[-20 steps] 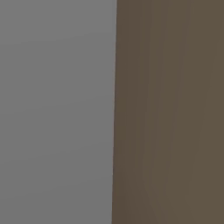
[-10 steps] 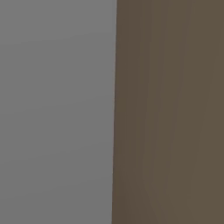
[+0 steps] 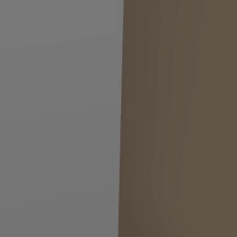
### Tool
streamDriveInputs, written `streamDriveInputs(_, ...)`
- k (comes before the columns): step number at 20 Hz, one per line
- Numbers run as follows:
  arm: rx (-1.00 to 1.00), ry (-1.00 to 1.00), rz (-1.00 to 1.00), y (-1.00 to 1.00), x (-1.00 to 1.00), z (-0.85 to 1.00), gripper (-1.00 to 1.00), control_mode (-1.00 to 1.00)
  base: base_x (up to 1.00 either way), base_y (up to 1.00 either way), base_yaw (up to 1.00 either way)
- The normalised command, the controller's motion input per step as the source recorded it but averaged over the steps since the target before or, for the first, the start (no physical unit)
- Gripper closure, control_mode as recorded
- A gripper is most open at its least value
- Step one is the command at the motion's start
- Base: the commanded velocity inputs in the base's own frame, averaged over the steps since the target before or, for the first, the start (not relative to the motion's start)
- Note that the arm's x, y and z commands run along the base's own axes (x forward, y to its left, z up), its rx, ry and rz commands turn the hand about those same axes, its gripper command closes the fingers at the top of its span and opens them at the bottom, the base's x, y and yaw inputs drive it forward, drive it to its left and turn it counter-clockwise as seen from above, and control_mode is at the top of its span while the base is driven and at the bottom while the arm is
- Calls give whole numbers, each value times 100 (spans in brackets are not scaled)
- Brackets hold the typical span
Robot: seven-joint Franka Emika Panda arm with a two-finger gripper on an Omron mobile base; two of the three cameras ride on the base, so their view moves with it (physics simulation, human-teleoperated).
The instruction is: Take the fork and place it on the left side of the plate. Then take the spoon and place it on the right side of the plate. Make sure they're directly next to the plate.
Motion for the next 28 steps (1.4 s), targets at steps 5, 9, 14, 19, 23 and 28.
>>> streamDriveInputs(5,0,2,-2,-24,-73,100,100,-100,0,0,0)
streamDriveInputs(9,0,0,-3,-24,-68,100,100,-100,0,0,0)
streamDriveInputs(14,0,0,0,-33,-64,83,100,-100,0,0,0)
streamDriveInputs(19,-1,-1,0,-37,-55,29,100,-100,0,0,0)
streamDriveInputs(23,-4,0,-2,-15,-15,0,100,-100,0,0,0)
streamDriveInputs(28,-3,0,-7,0,0,-8,100,-100,0,0,0)
